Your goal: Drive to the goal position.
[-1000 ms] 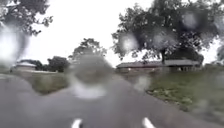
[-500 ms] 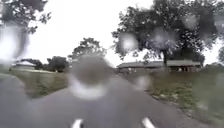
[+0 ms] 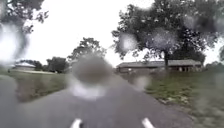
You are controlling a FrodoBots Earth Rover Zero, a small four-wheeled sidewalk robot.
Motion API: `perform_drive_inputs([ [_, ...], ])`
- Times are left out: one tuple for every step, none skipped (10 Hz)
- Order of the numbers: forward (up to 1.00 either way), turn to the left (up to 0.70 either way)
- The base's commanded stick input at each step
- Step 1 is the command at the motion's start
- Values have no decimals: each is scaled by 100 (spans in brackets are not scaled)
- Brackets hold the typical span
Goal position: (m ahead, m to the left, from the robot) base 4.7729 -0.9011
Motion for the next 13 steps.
perform_drive_inputs([
  [70,0],
  [70,0],
  [70,0],
  [70,0],
  [70,0],
  [70,0],
  [70,0],
  [70,0],
  [70,0],
  [70,0],
  [70,0],
  [70,0],
  [70,0],
])
